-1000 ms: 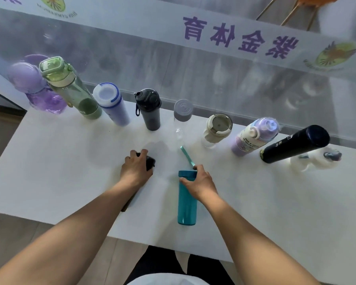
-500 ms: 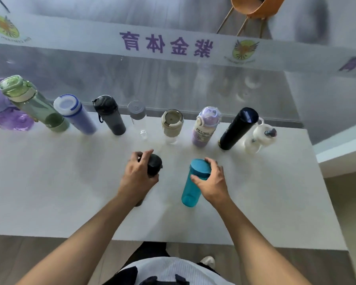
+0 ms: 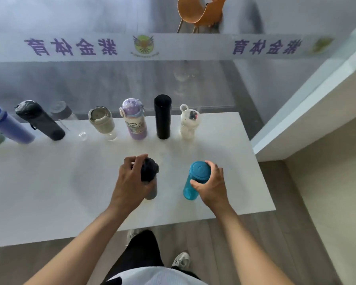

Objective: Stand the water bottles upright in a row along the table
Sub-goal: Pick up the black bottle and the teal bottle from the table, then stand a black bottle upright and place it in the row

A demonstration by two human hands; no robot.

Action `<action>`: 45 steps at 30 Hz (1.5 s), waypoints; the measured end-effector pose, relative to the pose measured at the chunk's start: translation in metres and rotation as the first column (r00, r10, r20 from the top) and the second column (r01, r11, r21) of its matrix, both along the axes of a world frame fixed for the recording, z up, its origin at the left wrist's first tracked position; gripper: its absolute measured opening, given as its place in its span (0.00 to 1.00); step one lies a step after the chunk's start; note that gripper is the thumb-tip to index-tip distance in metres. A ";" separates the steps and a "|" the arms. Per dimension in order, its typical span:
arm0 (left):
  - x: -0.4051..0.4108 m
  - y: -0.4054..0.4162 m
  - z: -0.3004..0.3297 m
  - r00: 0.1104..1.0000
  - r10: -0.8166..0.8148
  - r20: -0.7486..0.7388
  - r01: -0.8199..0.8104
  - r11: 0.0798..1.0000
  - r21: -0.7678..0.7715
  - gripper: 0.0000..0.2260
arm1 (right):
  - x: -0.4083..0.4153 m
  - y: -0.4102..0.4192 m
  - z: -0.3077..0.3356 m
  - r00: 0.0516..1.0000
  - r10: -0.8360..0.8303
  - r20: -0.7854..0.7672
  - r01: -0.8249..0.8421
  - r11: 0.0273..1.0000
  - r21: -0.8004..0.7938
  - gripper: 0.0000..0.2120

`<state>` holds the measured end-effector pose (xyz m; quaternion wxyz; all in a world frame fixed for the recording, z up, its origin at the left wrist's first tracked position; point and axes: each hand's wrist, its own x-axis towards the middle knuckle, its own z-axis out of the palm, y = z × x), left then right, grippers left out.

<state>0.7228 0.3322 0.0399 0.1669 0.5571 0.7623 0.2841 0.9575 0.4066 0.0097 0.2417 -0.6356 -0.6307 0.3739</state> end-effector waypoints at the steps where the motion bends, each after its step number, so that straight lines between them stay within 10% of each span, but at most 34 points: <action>1: 0.011 0.001 0.000 1.000 -0.016 -0.001 0.016 1.000 -0.003 0.32 | 0.013 0.002 -0.001 1.000 -0.014 0.004 0.014 1.000 0.009 0.37; 45: 0.106 0.142 -0.007 1.000 0.011 0.021 -0.009 0.998 -0.058 0.33 | 0.039 0.281 -0.004 0.974 0.186 0.131 -0.192 0.981 0.037 0.38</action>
